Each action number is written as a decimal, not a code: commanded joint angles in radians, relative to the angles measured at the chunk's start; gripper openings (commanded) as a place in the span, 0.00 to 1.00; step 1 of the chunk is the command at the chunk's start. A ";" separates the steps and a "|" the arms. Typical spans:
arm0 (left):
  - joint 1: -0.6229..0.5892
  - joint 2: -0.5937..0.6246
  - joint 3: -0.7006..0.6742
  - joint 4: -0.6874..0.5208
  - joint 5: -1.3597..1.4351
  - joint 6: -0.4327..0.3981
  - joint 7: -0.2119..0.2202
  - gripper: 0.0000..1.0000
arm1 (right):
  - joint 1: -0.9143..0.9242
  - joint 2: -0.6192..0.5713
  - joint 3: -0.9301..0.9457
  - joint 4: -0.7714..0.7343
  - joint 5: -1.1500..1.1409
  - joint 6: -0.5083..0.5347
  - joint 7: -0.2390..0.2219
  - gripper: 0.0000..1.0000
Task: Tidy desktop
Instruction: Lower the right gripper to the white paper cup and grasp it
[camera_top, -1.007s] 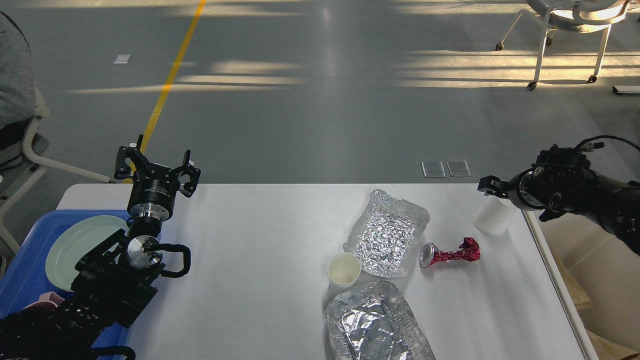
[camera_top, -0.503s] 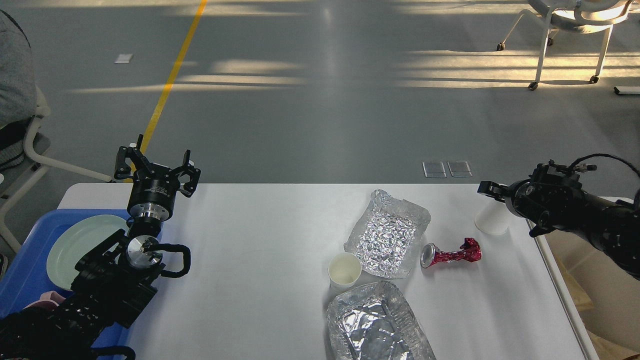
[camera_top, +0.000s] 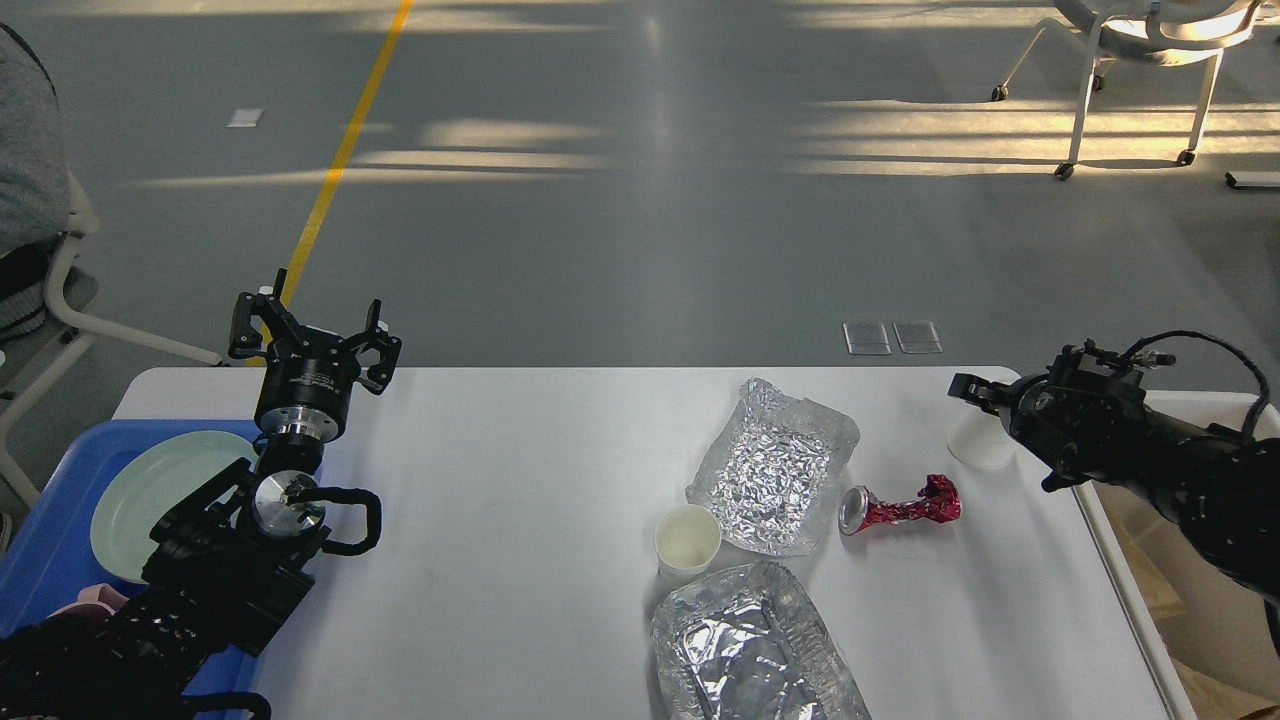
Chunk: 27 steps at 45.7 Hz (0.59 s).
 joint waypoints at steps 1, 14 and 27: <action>0.000 0.000 0.000 0.000 0.000 0.000 0.000 1.00 | -0.003 0.000 -0.004 0.000 -0.002 -0.001 0.000 0.96; 0.000 0.000 0.000 0.000 0.000 0.000 0.000 1.00 | -0.003 0.000 0.012 -0.020 0.001 -0.003 0.000 0.92; 0.000 0.000 0.000 0.000 0.000 0.000 0.000 1.00 | -0.003 0.028 0.014 -0.021 0.006 -0.004 0.000 0.81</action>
